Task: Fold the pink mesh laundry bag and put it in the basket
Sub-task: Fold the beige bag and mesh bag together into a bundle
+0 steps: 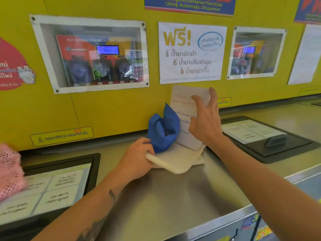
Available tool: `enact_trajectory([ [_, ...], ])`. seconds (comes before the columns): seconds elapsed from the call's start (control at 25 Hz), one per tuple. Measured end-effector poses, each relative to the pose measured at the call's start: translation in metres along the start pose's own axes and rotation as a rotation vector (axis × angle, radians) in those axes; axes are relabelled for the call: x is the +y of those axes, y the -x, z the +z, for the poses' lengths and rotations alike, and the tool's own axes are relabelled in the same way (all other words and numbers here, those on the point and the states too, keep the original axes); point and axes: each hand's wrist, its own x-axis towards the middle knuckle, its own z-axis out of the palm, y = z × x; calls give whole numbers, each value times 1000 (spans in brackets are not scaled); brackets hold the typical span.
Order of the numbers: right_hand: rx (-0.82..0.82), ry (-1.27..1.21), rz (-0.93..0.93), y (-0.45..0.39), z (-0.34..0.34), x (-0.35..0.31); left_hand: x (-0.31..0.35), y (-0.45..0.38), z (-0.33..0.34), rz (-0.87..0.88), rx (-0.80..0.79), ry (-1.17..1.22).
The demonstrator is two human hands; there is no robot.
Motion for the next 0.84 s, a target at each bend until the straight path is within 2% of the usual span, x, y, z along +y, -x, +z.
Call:
enact_trajectory([
  [0.08,24,-27,-39,-1,1,-2,-1,-7,-12,50,142,38],
  [0.2,7,-46,-134,2,8,-11,2,-17,-36,183,270,141],
  [0.36,-18,-203,42,-4,9,-18,8,-19,-67,346,518,88],
  [0.48,22,-231,21,-8,5,-13,15,-19,-95,415,718,62],
  [0.52,20,-219,1,-8,5,-10,14,-22,-104,436,742,37],
  [0.56,7,-214,5,-6,7,-9,13,-24,-110,440,699,0],
  [0.6,-7,-218,22,-4,9,-7,11,-26,-112,416,565,-37],
  [0.64,-19,-227,41,-2,12,-5,10,-27,-111,359,350,-63],
  [0.72,-55,-241,43,2,15,-5,0,-22,-97,131,-136,-36],
  [0.76,-86,-243,24,3,15,-5,-8,-19,-87,14,-294,-3],
  [0.8,-119,-240,4,4,15,-6,-13,-15,-79,-53,-374,1],
  [0.84,-134,-217,-18,6,14,-7,-18,-10,-73,-76,-382,-3],
])
